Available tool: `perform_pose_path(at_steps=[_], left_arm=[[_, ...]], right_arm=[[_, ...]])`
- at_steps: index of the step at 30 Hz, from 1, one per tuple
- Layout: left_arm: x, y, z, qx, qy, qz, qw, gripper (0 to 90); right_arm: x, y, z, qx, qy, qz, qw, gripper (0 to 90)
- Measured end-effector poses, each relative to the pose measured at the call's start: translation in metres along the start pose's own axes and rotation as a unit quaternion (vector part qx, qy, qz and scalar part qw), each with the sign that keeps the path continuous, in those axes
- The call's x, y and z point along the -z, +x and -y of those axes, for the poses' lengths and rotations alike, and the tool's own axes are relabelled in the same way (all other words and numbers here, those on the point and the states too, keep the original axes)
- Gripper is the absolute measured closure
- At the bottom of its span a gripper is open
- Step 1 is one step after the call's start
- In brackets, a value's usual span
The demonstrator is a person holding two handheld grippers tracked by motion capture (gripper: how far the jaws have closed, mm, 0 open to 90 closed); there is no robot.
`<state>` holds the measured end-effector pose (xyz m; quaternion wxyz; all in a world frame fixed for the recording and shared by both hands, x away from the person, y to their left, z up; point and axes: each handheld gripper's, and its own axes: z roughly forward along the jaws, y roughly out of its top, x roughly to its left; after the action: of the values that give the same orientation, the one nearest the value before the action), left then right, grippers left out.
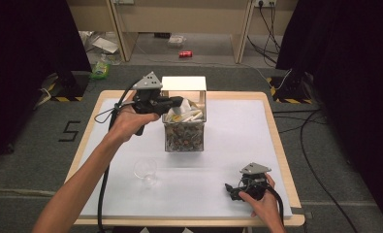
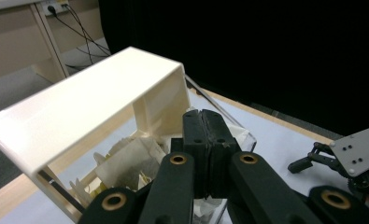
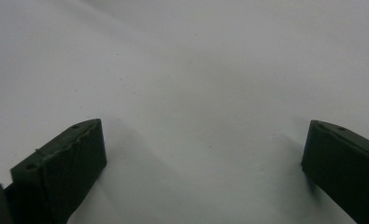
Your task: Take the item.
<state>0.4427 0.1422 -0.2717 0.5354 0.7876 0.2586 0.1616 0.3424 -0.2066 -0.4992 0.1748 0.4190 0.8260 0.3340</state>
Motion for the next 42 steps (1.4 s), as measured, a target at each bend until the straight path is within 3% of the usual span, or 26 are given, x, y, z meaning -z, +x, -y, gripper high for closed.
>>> perform_pose_path(at_steps=[12, 23, 29, 32, 36, 42], left_arm=[[0.030, -0.008, -0.023, -0.012, -0.030, 0.005, 0.9995, 88.6], [0.064, -0.015, -0.020, -0.019, -0.044, 0.013, 0.9988, 88.5], [0.083, -0.015, -0.005, -0.011, -0.053, 0.020, 0.9983, 88.5], [0.094, -0.014, 0.011, -0.006, -0.058, 0.014, 0.9982, 88.4], [0.101, -0.013, 0.021, 0.000, -0.065, 0.015, 0.9978, 88.4], [0.109, -0.015, 0.049, 0.012, -0.073, 0.014, 0.9971, 88.3]], right_arm=[[0.000, 0.000, 0.000, 0.000, 0.000, 0.000, 1.0000, 0.4], [0.000, 0.000, 0.000, 0.000, 0.000, 0.000, 1.0000, 0.4], [0.000, 0.000, 0.000, 0.000, 0.000, 0.001, 1.0000, 0.4], [0.000, 0.000, 0.000, 0.000, 0.000, 0.001, 1.0000, 0.4], [0.000, 0.000, 0.000, 0.000, 0.000, 0.001, 1.0000, 0.4], [0.000, 0.000, 0.000, 0.000, 0.000, 0.001, 1.0000, 0.4]])
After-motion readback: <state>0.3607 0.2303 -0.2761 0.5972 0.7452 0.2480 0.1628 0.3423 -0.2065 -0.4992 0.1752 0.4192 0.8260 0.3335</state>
